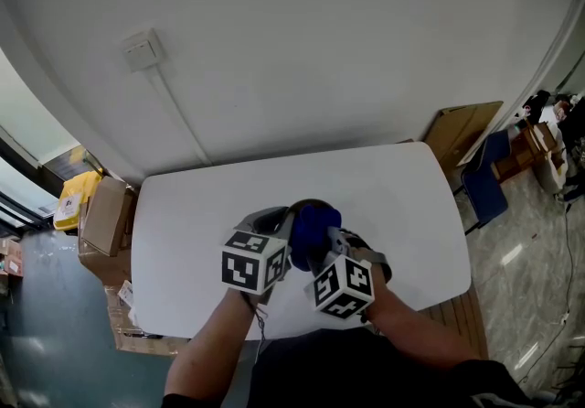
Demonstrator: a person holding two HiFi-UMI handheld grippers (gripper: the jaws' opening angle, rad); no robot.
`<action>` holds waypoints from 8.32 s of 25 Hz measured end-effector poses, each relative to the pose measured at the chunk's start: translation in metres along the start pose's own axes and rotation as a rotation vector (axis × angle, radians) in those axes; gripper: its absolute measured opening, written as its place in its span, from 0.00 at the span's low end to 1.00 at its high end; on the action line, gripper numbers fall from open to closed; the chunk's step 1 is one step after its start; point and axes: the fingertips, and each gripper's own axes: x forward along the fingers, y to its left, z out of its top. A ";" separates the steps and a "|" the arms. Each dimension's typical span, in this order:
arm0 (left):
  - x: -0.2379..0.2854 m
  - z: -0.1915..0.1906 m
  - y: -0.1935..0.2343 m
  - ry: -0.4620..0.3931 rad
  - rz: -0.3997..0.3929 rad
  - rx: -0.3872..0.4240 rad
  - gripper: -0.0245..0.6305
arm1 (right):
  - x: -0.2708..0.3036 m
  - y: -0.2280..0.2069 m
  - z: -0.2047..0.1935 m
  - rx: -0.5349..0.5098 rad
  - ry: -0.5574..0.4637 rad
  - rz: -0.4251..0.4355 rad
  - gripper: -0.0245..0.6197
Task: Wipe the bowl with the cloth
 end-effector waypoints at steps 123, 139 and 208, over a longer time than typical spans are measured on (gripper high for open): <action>-0.095 0.009 -0.064 0.029 -0.275 0.197 0.07 | -0.103 -0.053 0.067 0.425 -0.721 0.386 0.08; -0.072 -0.011 -0.052 0.157 -0.033 0.618 0.07 | -0.074 -0.033 0.056 0.444 -0.440 0.612 0.08; -0.064 -0.011 -0.055 0.147 0.077 1.044 0.07 | -0.071 -0.020 0.070 0.454 -0.460 0.634 0.08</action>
